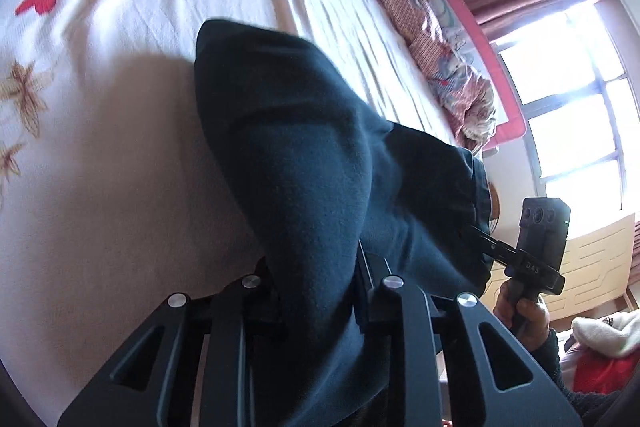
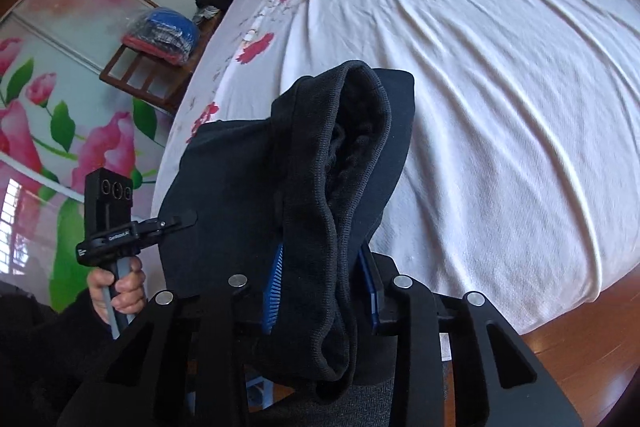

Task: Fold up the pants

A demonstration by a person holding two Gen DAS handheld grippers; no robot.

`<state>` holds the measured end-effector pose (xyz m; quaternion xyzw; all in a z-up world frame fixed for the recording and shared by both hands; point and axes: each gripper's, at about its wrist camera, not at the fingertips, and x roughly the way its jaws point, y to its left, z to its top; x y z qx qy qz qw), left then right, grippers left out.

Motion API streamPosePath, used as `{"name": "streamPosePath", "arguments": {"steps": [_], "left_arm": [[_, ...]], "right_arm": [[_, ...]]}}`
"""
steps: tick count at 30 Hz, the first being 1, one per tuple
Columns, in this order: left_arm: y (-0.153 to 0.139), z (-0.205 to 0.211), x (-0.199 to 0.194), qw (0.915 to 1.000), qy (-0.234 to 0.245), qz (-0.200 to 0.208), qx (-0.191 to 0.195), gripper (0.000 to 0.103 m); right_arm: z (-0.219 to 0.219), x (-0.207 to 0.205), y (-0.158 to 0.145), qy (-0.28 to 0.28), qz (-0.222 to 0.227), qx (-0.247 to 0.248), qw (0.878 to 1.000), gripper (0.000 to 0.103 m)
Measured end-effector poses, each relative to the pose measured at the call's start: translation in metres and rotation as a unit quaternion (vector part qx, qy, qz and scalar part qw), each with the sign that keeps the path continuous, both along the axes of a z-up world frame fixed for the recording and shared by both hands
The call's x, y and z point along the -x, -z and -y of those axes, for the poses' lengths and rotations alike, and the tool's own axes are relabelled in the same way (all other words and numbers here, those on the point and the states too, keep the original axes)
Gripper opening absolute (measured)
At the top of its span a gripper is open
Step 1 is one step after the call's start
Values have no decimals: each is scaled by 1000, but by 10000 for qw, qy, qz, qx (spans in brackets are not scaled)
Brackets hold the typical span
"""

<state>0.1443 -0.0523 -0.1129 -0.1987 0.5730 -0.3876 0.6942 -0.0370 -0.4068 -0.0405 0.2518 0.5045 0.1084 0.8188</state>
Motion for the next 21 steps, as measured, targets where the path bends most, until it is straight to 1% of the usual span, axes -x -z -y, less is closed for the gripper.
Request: {"name": "streamPosePath", "arguments": {"steps": [4, 6, 8, 9, 10, 12, 15, 18, 19, 20, 21], "left_arm": [[-38, -17, -6, 9991, -114, 367, 151, 23], [-56, -33, -11, 9980, -227, 574, 155, 23], [-73, -51, -15, 9964, -298, 792, -6, 23], [-79, -59, -16, 9954, -333, 894, -111, 23], [-85, -70, -16, 9939, -374, 1006, -257, 23], [-88, -87, -18, 9915, -446, 1102, -535, 24], [-75, -120, -22, 9888, -594, 1050, -873, 24], [-37, -135, -28, 9882, -785, 780, -1056, 24], [-19, -143, -30, 9881, -909, 554, -1114, 25], [-6, -152, -30, 9888, -988, 458, -1024, 26], [0, -158, -30, 9893, -1065, 445, -889, 27]], "right_arm": [[-13, -13, -37, -257, 318, 194, 9990, 32], [-22, -26, -52, -377, 496, 137, 9980, 32], [-31, -35, -62, -502, 652, 88, 9966, 32], [-44, -49, -63, -575, 703, 34, 9959, 32], [-52, -57, -62, -636, 738, -16, 9952, 32], [-73, -76, -54, -790, 742, -70, 9941, 32], [-101, -101, -28, -974, 633, -244, 9929, 32], [-124, -121, 10, -1075, 402, -369, 9927, 31], [-128, -123, 25, -1052, 284, -387, 9933, 32], [-129, -125, 40, -977, 161, -444, 9941, 32], [-127, -124, 48, -902, 164, -459, 9947, 32]]}}
